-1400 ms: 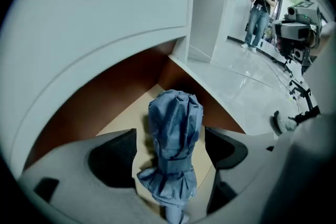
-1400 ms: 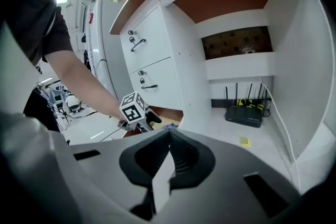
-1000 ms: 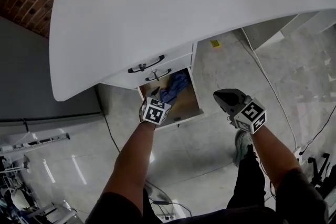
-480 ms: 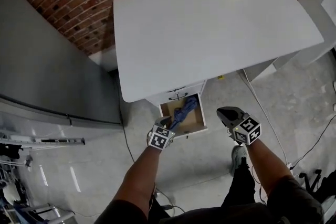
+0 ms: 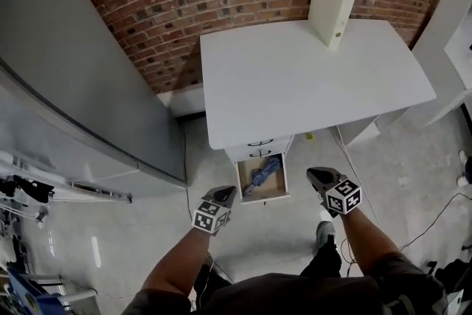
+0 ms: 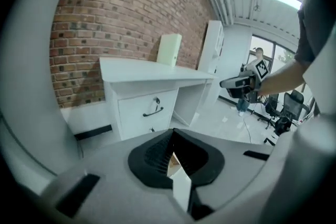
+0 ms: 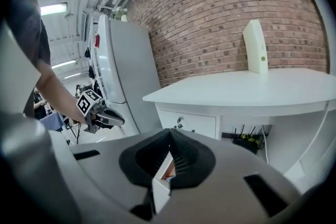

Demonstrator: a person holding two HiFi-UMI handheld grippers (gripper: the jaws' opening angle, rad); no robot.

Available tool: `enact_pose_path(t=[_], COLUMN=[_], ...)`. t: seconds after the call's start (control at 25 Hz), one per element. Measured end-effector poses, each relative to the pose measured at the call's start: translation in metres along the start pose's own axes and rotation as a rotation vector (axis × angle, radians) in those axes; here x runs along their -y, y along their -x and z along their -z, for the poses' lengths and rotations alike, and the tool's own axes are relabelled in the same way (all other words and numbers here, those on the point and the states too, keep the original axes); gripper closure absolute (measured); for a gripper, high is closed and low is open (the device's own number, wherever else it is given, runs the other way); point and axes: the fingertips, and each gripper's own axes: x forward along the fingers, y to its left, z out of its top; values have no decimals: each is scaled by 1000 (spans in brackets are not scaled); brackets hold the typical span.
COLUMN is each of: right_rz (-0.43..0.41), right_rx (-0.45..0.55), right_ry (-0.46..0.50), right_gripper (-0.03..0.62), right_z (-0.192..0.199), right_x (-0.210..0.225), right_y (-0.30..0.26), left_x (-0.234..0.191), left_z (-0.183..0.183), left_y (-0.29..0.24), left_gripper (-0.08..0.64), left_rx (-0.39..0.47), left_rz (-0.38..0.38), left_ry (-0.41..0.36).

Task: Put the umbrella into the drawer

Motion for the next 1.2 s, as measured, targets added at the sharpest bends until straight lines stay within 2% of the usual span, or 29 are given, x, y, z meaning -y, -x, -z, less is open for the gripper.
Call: enact_pose_path(t=[0.32, 0.56, 0.68, 0.8, 1.04, 1.2], right_rz=[-38, -80, -105, -91, -48, -39], right_rx=[49, 115, 130, 157, 206, 253], right_ry=[43, 99, 124, 134, 153, 161], right_gripper=[600, 600, 600, 600, 600, 600], right_z=[-92, -167, -192, -219, -270, -301], right_x=[-46, -81, -92, -91, -83, -83], right_y=[42, 61, 69, 72, 82, 86], left_x=[12, 13, 17, 13, 18, 19], left_z=[-102, -175, -201, -227, -268, -283], left_y=[136, 203, 225, 241, 260, 269], left_gripper=[555, 555, 555, 555, 555, 555], left_rx=[241, 393, 446, 487, 512, 539], left_rz=[-52, -88, -97, -101, -90, -94], left_ry=[81, 77, 62, 46, 35, 20])
